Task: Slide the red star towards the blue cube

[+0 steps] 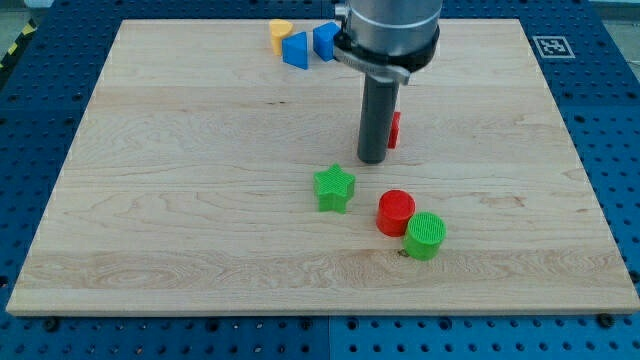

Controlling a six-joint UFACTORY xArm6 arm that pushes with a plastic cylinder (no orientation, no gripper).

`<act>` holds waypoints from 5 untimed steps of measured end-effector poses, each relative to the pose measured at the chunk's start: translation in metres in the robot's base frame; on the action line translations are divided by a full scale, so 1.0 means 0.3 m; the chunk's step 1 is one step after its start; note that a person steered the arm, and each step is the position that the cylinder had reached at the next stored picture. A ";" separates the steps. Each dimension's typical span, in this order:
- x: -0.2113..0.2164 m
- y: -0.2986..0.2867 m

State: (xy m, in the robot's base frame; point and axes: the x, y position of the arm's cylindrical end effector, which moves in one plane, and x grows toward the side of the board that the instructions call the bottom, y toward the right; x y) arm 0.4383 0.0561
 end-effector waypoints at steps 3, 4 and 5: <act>-0.100 0.191; -0.097 0.289; -0.145 0.284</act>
